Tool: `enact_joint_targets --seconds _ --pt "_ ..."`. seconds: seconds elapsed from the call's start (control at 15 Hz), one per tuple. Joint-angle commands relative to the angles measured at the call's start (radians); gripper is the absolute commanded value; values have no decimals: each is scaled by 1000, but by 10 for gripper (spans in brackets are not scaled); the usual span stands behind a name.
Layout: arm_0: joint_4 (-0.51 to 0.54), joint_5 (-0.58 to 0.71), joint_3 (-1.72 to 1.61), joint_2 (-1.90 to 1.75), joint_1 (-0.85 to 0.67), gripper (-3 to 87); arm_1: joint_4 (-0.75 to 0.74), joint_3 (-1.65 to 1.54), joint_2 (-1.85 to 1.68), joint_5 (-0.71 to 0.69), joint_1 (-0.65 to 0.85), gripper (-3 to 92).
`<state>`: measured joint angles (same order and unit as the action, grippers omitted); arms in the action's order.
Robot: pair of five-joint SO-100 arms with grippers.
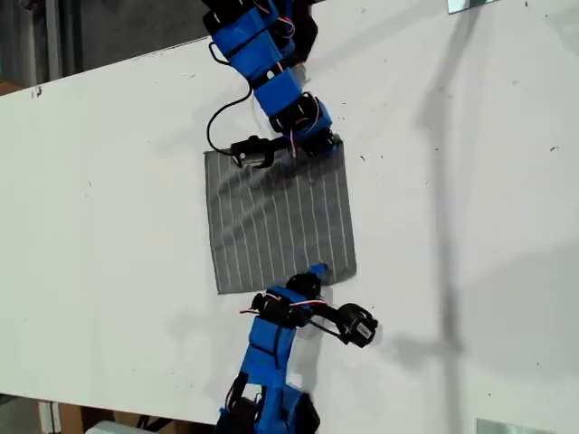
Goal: Grasp corners of a square towel and fold twice.
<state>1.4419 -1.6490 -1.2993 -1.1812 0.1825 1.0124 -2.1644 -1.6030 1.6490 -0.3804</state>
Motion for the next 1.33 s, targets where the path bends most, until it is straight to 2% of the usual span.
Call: enact_joint_targets --seconds 0.0,0.2,0.33,0.6,0.73,0.8,0.93,1.0,1.07,1.13,1.27 --pt "6 -114 52 11 64 283 8 14 -60 -17 -12 0" --pt "-40 -225 71 15 132 276 31 15 -78 -54 35 0" --pt "-127 -210 91 54 127 271 31 15 -78 -75 66 0" --pt "-149 -206 258 272 107 246 31 66 -104 -94 72 0" --pt "-156 -267 245 305 117 54 41 77 -127 -94 67 0" --pt "-146 -275 244 299 118 14 52 75 -140 -94 71 0" --pt "-97 -268 253 275 114 0 61 75 -167 -98 78 0" --pt "-34 -256 287 258 110 0 67 77 -183 -98 78 0" --pt "89 -225 388 256 101 0 72 77 -206 -98 77 0" --pt "187 -156 480 238 77 0 86 83 -225 -98 80 0" --pt "212 44 474 71 8 0 187 169 -262 -107 104 0"
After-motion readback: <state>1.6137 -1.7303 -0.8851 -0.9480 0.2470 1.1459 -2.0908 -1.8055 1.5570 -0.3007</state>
